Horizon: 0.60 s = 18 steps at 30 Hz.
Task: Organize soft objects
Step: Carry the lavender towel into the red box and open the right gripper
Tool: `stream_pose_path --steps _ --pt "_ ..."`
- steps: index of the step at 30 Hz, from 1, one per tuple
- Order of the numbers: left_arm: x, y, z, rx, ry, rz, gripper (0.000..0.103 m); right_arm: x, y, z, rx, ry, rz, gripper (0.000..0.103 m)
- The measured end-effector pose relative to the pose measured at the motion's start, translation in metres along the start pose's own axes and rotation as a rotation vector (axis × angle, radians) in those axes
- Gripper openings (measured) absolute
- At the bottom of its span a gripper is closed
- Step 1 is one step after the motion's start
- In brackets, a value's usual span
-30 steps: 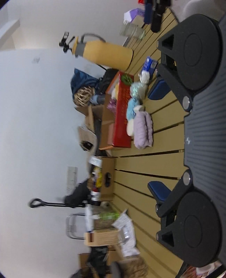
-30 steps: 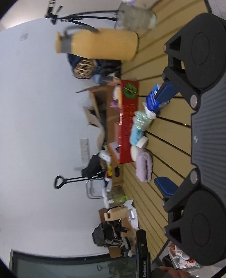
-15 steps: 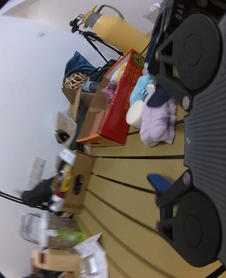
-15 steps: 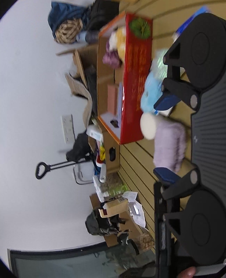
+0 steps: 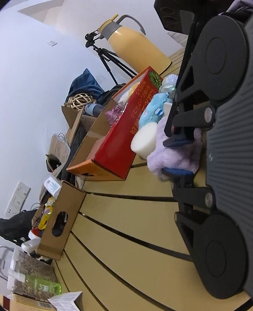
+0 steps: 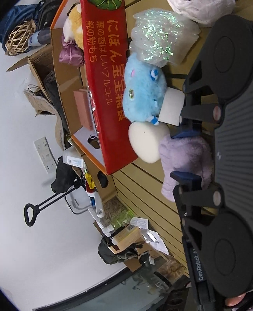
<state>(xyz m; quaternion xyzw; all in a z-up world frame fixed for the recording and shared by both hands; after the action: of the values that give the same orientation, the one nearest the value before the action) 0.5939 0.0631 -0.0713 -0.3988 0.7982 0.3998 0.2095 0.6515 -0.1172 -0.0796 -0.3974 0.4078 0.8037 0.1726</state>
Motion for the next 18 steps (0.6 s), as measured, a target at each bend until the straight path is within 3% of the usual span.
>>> stream_pose_path --steps 5,12,18 --pt "0.007 0.018 -0.016 -0.008 -0.06 -0.043 0.018 0.002 0.025 0.022 -0.011 0.089 -0.049 0.024" --pt "0.025 0.078 -0.066 0.079 -0.074 -0.097 0.017 0.007 0.109 0.04 -0.057 0.109 -0.148 0.024" --pt "-0.003 0.071 -0.123 0.154 -0.176 -0.109 0.017 -0.028 0.155 0.026 -0.028 0.132 -0.218 0.024"
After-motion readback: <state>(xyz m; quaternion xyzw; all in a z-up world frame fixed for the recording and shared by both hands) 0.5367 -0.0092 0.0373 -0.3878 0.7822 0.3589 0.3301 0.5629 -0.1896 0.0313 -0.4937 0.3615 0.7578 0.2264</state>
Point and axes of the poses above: each gripper's, at about its wrist camera, not at the fingertips, and y roughly against the way its jaws point, z to its left, x to its underside, the point moved 4 cm from there along -y, roughly the way its jaws point, and after that the axes turned 8 degrees about y, right-handed, at the moved point
